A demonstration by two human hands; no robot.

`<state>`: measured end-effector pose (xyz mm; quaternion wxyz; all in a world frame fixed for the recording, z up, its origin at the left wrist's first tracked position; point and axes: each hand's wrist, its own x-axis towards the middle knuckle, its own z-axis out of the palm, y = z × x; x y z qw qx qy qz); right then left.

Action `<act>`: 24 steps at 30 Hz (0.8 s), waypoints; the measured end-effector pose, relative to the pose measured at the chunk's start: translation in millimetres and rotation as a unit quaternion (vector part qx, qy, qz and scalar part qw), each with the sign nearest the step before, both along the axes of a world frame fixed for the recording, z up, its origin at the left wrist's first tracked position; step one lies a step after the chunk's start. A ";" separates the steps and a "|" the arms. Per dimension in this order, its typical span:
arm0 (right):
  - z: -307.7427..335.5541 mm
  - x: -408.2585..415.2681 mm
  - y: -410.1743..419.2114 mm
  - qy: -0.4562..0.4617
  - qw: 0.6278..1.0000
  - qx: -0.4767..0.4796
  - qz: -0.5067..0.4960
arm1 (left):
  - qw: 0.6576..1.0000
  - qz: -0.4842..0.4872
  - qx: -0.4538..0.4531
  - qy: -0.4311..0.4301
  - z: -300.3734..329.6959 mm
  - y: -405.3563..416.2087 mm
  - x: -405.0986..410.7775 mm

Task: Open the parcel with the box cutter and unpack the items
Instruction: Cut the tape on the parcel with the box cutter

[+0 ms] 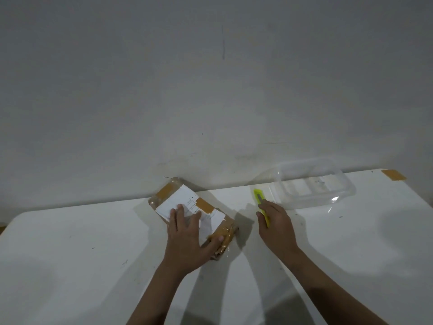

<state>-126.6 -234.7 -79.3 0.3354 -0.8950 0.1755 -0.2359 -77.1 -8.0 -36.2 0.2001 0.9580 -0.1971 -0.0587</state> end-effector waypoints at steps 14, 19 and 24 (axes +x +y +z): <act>48.1 42.1 42.8 0.059 0.958 0.014 0.280 | 0.958 -0.187 0.117 0.185 37.8 50.1 2.8; 45.6 48.5 41.5 0.145 0.934 -0.074 0.318 | 0.965 -0.151 0.039 0.210 35.6 56.5 -4.5; 45.2 43.1 31.4 0.129 0.943 -0.109 0.288 | 0.980 -0.060 -0.106 0.155 25.9 56.7 -30.0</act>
